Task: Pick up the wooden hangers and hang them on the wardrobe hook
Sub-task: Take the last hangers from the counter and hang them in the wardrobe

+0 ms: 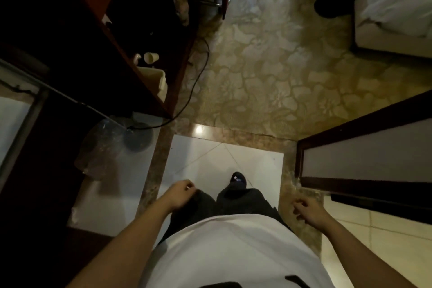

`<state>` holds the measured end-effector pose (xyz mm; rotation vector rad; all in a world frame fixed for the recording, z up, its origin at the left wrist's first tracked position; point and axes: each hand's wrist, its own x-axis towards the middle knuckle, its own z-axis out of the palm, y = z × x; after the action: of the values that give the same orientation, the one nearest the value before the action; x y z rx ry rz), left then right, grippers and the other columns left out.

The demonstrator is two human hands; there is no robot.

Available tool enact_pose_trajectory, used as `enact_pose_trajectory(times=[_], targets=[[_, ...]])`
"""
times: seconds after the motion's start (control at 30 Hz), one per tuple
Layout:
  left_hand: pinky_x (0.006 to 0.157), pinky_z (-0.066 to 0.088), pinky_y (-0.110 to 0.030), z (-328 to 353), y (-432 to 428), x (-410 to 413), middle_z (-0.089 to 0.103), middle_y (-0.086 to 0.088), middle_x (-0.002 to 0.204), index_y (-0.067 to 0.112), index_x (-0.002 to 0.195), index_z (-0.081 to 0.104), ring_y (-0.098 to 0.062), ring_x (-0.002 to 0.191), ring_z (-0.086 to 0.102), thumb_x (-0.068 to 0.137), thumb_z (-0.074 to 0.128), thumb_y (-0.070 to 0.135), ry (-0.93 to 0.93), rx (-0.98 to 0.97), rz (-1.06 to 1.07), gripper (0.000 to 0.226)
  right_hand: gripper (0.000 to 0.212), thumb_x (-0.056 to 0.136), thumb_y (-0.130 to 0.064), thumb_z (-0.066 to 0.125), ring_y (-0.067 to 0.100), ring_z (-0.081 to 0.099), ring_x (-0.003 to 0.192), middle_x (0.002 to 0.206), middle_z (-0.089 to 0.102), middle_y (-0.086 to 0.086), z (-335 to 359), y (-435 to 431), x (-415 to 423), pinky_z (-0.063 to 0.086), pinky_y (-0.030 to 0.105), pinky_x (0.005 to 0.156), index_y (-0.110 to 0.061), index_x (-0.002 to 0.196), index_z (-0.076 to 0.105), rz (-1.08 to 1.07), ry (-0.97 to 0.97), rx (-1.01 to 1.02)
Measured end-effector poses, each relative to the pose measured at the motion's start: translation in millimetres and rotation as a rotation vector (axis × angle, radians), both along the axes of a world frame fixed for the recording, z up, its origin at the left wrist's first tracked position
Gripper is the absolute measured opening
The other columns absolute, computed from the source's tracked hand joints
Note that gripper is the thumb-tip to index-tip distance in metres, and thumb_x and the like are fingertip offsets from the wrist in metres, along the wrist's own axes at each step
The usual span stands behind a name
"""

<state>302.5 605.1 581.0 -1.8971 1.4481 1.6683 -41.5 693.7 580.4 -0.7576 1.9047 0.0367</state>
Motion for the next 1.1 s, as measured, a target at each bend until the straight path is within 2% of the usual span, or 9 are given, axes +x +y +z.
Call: enact_pose_trajectory(times=[0.1,0.2,0.33,0.43,0.6,0.73,0.9,0.97,1.1], targets=[[0.085,0.044,-0.031,8.4,-54.1,-48.9,0.062,-0.013,0.108,0.008,0.109,0.060,-0.021,0.093,0.055,0.096,0.045,0.022,0.053,-0.058,0.004,0.024,0.025,0.096,-0.012,0.045,0.016,0.056,0.069,0.086,0.061,0.012,2.4,-52.2,-30.1,0.042,0.022,0.055,0.002,0.109,0.061,0.040,-0.003,0.027],[0.088,0.046,-0.035,12.0,-101.2,-70.3,0.063,-0.015,0.108,0.008,0.109,0.059,-0.027,0.100,0.059,0.096,0.045,0.022,0.084,-0.068,0.075,0.024,0.021,0.096,-0.012,0.044,0.015,0.053,0.066,0.078,0.057,0.009,3.3,-117.8,-37.4,0.046,0.027,0.059,-0.002,0.089,0.060,0.101,-0.040,0.020],[0.090,0.048,-0.042,7.8,-151.9,-54.3,0.063,-0.016,0.099,0.017,0.087,0.057,-0.032,0.097,0.061,0.095,0.045,0.021,0.064,-0.057,0.208,0.015,0.025,0.095,-0.012,0.044,0.021,0.055,0.069,0.075,0.058,0.011,4.0,-226.4,-13.5,0.045,0.029,0.061,0.004,0.086,0.062,0.245,-0.084,-0.036],[0.089,0.049,-0.043,-3.0,-177.3,-22.1,0.058,-0.011,0.087,0.021,0.075,0.053,-0.027,0.085,0.058,0.095,0.046,0.018,0.015,-0.044,0.333,0.022,0.024,0.095,-0.013,0.044,0.025,0.056,0.073,0.076,0.059,0.014,11.1,-312.2,19.4,0.048,0.037,0.070,-0.006,0.078,0.061,0.390,-0.151,-0.120],[0.063,0.042,-0.024,-6.1,-211.0,25.6,0.056,-0.012,0.085,0.010,0.084,0.056,-0.019,0.069,0.050,0.096,0.045,0.016,-0.111,0.002,0.480,0.017,0.029,0.095,-0.013,0.045,0.033,0.063,0.097,0.104,0.066,0.020,23.5,-428.2,64.4,0.050,0.044,0.090,0.000,0.114,0.062,0.554,-0.200,-0.224],[0.064,0.037,-0.026,-6.7,-254.5,43.6,0.054,-0.011,0.077,0.011,0.073,0.052,-0.019,0.067,0.046,0.095,0.046,0.012,-0.120,-0.004,0.564,0.023,0.030,0.096,-0.015,0.043,0.030,0.061,0.101,0.111,0.063,0.017,24.7,-494.7,69.7,0.048,0.038,0.088,-0.002,0.120,0.058,0.632,-0.186,-0.237],[0.061,0.037,-0.026,5.4,-336.0,23.3,0.053,-0.010,0.077,0.009,0.078,0.052,-0.016,0.065,0.047,0.096,0.043,0.016,-0.099,-0.077,0.519,0.022,0.021,0.097,-0.015,0.042,0.031,0.057,0.078,0.084,0.059,0.015,19.8,-549.4,33.0,0.048,0.041,0.078,-0.012,0.085,0.059,0.689,-0.120,-0.153],[0.064,0.037,-0.027,13.6,-376.0,5.4,0.053,-0.009,0.080,0.011,0.079,0.051,-0.016,0.069,0.048,0.097,0.043,0.018,-0.070,-0.109,0.492,0.020,0.024,0.097,-0.015,0.042,0.032,0.056,0.074,0.079,0.058,0.016,20.1,-579.3,19.3,0.046,0.041,0.074,-0.007,0.082,0.059,0.702,-0.102,-0.127],[0.081,0.039,-0.027,35.9,-456.7,-31.5,0.060,-0.012,0.107,0.009,0.106,0.058,-0.025,0.102,0.057,0.097,0.044,0.021,-0.016,-0.166,0.465,0.021,0.025,0.096,-0.015,0.045,0.022,0.057,0.070,0.073,0.061,0.009,22.3,-664.1,9.6,0.049,0.041,0.075,-0.006,0.081,0.064,0.807,-0.115,-0.195]])
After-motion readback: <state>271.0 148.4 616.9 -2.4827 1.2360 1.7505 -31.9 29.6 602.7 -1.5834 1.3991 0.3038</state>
